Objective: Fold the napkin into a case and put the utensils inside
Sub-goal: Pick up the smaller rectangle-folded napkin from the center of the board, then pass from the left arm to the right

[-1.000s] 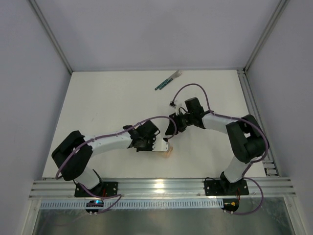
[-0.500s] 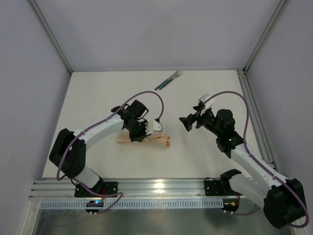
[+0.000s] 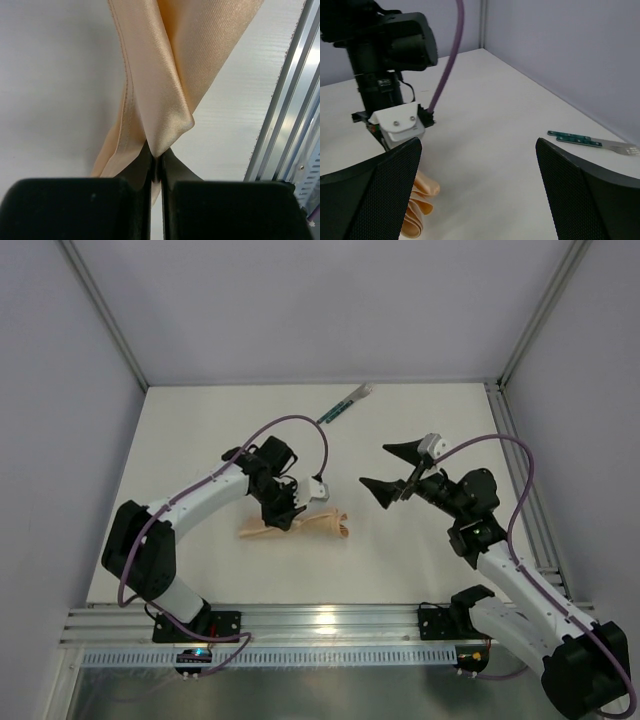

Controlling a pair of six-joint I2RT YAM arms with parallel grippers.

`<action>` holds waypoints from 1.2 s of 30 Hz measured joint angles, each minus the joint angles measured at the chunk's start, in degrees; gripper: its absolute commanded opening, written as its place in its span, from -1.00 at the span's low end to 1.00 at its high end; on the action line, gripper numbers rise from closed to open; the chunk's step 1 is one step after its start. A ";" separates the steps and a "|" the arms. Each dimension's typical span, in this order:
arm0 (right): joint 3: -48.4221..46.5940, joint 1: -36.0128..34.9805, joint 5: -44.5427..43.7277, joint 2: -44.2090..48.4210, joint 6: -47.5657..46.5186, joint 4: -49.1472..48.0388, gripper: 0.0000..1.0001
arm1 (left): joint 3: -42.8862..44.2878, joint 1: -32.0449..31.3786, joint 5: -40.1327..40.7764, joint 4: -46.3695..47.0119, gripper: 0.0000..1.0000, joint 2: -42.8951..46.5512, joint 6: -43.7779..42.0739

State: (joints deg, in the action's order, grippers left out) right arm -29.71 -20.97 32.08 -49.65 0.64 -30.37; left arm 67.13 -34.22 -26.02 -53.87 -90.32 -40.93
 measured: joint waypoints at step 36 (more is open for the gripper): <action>-15.30 -18.16 -1.11 -5.14 -15.02 32.20 0.99 | 3.21 3.21 -9.18 -4.37 -1.00 -1.11 3.06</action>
State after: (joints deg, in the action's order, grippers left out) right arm -45.01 -39.13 30.96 -54.78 -14.37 1.83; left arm 70.35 -31.00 -35.20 -58.24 -91.44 -37.87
